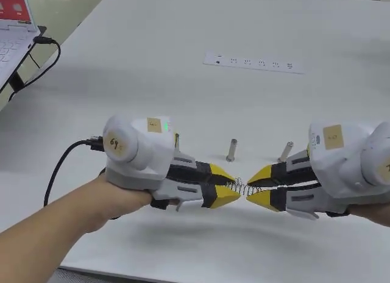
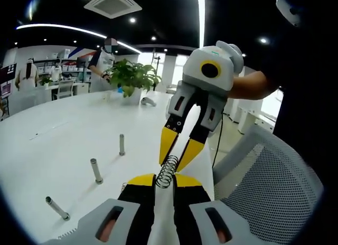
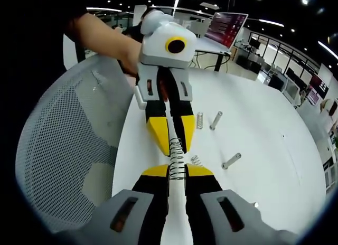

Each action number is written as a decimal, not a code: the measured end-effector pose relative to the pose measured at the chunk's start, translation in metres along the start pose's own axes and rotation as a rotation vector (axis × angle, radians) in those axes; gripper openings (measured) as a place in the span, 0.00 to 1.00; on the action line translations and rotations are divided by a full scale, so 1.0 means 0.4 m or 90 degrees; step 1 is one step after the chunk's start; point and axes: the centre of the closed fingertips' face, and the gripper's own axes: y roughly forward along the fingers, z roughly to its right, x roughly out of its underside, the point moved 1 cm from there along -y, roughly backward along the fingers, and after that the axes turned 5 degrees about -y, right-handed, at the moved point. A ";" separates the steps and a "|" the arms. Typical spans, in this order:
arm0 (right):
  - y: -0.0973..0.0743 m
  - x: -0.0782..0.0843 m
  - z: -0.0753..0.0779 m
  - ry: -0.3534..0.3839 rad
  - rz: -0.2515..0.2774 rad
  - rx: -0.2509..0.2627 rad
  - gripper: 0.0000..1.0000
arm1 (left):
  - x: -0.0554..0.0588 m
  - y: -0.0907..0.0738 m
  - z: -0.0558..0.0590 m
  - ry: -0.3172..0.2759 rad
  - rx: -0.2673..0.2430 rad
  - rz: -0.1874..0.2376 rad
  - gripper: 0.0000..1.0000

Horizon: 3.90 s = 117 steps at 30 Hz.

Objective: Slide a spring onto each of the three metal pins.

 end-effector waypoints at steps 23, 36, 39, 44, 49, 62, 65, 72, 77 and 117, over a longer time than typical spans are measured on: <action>0.001 0.011 -0.001 0.036 0.024 -0.001 0.11 | -0.008 -0.005 0.012 -0.008 0.012 0.009 0.03; -0.015 0.023 -0.006 0.044 0.024 0.006 0.09 | -0.010 -0.006 0.020 -0.018 0.018 0.016 0.03; -0.017 0.017 -0.010 0.037 0.023 0.005 0.08 | -0.008 -0.006 0.020 -0.016 0.019 0.014 0.03; -0.015 0.014 -0.017 0.023 0.013 0.003 0.08 | 0.001 -0.004 0.019 -0.013 0.022 0.004 0.03; -0.018 0.008 -0.018 0.003 0.008 0.003 0.08 | 0.009 -0.003 0.019 -0.014 0.026 -0.004 0.03; -0.032 -0.021 -0.013 -0.034 0.023 -0.011 0.08 | 0.031 0.006 0.017 0.000 0.032 -0.034 0.02; -0.029 -0.031 -0.016 -0.035 0.027 -0.016 0.08 | 0.034 0.010 0.018 0.005 0.034 -0.040 0.02; -0.026 -0.053 -0.014 -0.031 0.045 -0.021 0.08 | 0.039 0.014 0.018 0.010 0.035 -0.047 0.02; -0.022 -0.075 -0.010 0.001 0.086 -0.024 0.08 | 0.040 0.023 0.024 0.012 0.040 -0.050 0.02; -0.021 -0.115 -0.004 0.087 0.196 0.024 0.09 | 0.006 0.020 0.041 0.021 0.054 -0.017 0.02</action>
